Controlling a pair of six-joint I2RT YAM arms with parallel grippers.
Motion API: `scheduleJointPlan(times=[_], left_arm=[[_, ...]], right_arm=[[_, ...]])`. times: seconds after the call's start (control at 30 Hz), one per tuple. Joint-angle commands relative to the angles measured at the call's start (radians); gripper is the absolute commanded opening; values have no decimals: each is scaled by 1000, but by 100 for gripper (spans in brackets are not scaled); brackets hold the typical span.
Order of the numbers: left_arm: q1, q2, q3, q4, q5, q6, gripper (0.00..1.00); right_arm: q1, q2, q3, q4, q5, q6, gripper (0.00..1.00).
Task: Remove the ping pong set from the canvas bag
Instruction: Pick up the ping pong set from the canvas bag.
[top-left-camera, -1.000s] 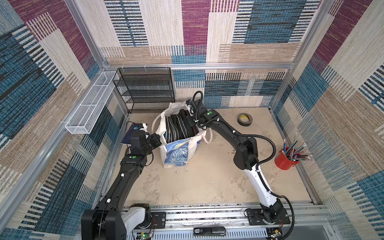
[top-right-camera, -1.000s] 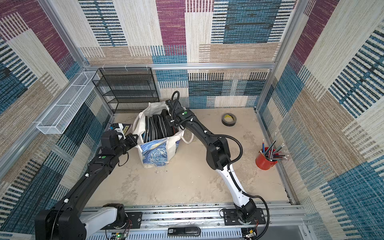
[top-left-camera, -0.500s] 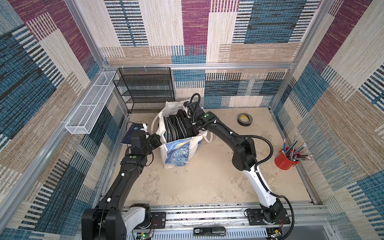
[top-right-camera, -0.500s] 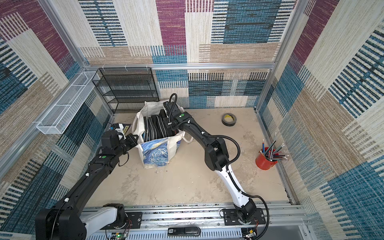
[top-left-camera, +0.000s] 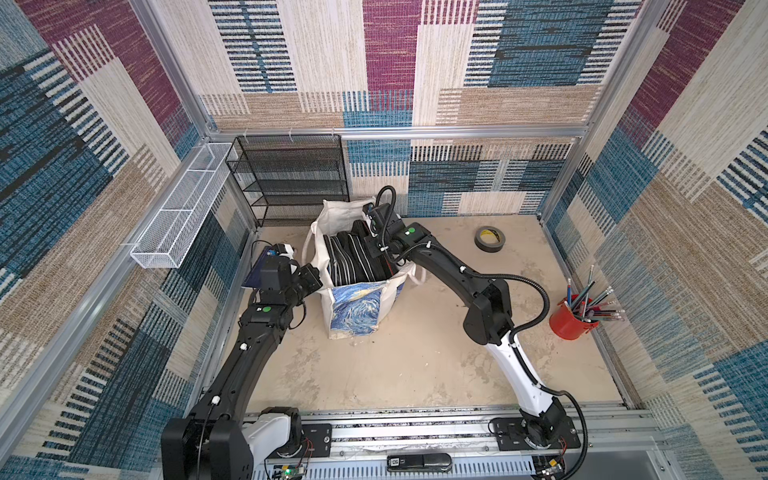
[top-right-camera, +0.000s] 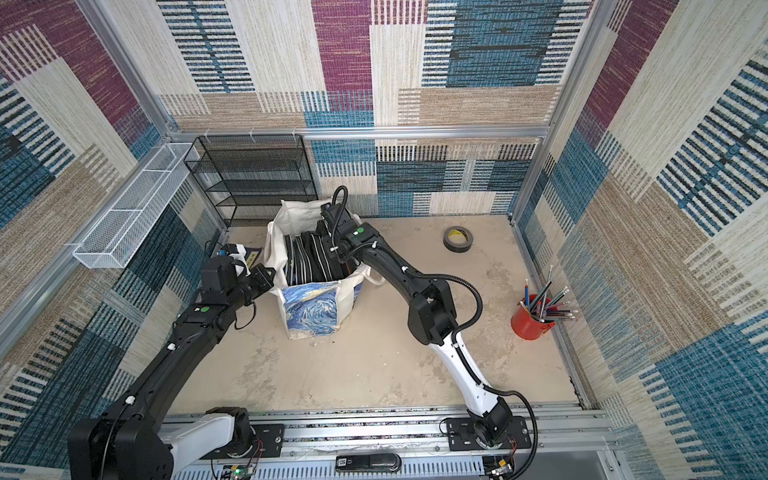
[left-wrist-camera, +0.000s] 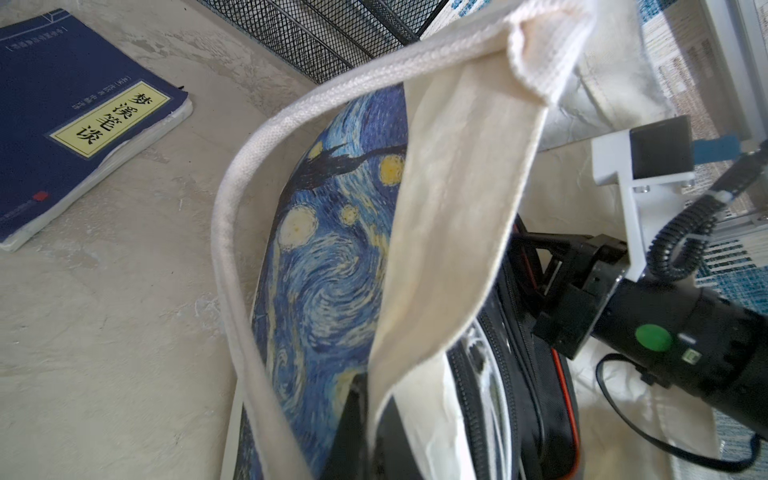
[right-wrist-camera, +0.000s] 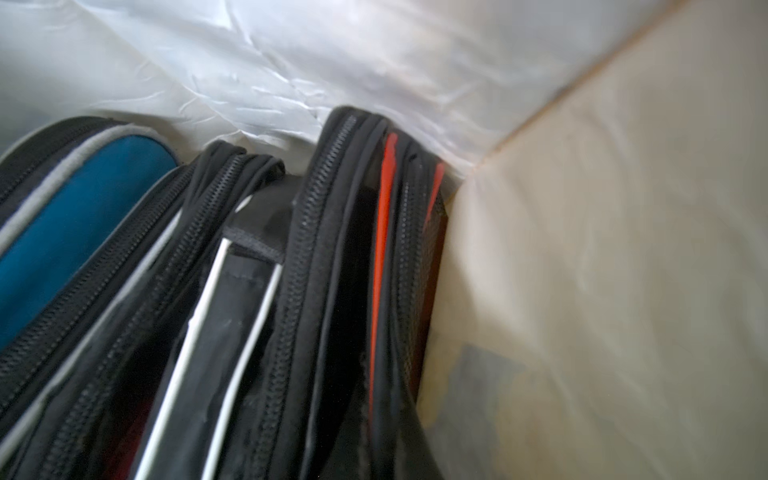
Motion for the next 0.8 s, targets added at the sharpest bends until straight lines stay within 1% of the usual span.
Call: scheduleJointPlan(times=[0.0,0.17,0.33,0.43,0.77], left_arm=[[0,0,29,-42,-36,0,0],[2,4,87,-68,-42,-5,0],[2,20,136,-91,-54,6,0],[3,27,146,-95,-57,11,0],[6,59,155,-88,-59,17,0]], right_arm=[[14,-176,16,8,-10,-45,0],[29,-208,23,1,13,-55,0],[39,-219,79,-26,39,-64,0],[46,-236,106,-31,50,-72,0],[56,-291,110,-31,62,-78,0]])
